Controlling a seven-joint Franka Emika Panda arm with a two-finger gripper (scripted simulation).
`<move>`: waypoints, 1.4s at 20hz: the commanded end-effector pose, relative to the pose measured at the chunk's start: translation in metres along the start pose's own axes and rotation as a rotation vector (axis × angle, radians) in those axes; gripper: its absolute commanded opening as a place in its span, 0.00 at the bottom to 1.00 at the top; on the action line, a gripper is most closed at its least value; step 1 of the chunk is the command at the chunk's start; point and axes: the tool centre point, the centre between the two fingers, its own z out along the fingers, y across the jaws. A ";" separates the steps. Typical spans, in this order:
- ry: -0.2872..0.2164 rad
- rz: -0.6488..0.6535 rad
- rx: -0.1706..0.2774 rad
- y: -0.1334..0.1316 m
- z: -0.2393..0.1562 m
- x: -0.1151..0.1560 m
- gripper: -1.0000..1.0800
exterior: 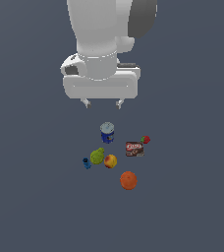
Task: Pick up a designated object from a clutter of objects.
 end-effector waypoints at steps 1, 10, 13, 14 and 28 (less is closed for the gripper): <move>-0.001 -0.001 -0.001 -0.001 0.002 0.002 0.96; -0.006 -0.011 -0.009 -0.010 0.023 0.025 0.96; -0.010 -0.017 -0.013 -0.016 0.037 0.038 0.96; -0.011 -0.019 -0.015 -0.019 0.042 0.042 0.96; -0.030 -0.060 -0.033 -0.064 0.151 0.108 0.96</move>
